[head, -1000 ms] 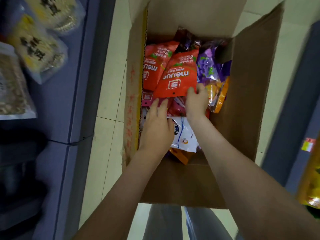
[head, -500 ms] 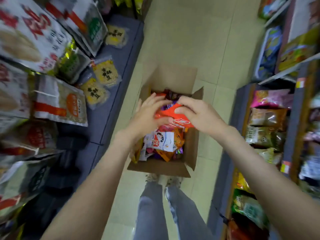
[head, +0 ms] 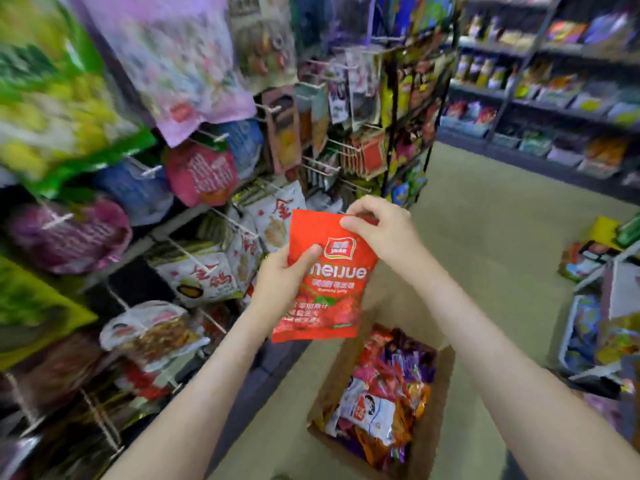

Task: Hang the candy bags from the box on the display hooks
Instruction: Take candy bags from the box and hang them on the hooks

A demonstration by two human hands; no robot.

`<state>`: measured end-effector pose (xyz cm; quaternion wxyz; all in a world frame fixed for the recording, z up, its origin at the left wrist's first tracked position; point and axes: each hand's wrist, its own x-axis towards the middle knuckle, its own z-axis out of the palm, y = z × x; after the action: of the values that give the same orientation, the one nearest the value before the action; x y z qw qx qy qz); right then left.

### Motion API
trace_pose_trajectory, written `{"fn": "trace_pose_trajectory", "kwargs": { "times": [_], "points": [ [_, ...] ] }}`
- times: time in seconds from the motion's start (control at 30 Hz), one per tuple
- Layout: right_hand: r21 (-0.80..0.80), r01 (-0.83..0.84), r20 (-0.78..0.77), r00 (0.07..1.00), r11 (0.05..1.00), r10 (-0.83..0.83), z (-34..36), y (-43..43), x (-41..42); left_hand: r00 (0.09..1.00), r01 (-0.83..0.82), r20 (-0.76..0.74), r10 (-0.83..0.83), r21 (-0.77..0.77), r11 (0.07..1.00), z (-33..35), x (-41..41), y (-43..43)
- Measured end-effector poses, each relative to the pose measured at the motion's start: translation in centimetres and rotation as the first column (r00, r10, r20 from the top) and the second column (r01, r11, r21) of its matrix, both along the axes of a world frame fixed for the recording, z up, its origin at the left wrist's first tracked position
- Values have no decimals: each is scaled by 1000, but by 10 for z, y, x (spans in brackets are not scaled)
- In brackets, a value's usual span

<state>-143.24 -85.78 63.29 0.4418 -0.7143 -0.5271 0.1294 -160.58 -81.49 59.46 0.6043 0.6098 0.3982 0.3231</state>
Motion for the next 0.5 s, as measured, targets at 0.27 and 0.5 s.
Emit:
{"fn": "trace_pose_trajectory", "kwargs": {
  "times": [0.27,0.5],
  "points": [
    [228,-217,-443,845,949,299,84,75,-164,839,-443,340,425,-28,896,95,-152,36],
    [426,-391,-674,465,816,574,130,114,-278,732,-646,394,555,144,750,156,-248,52]
  ]
}}
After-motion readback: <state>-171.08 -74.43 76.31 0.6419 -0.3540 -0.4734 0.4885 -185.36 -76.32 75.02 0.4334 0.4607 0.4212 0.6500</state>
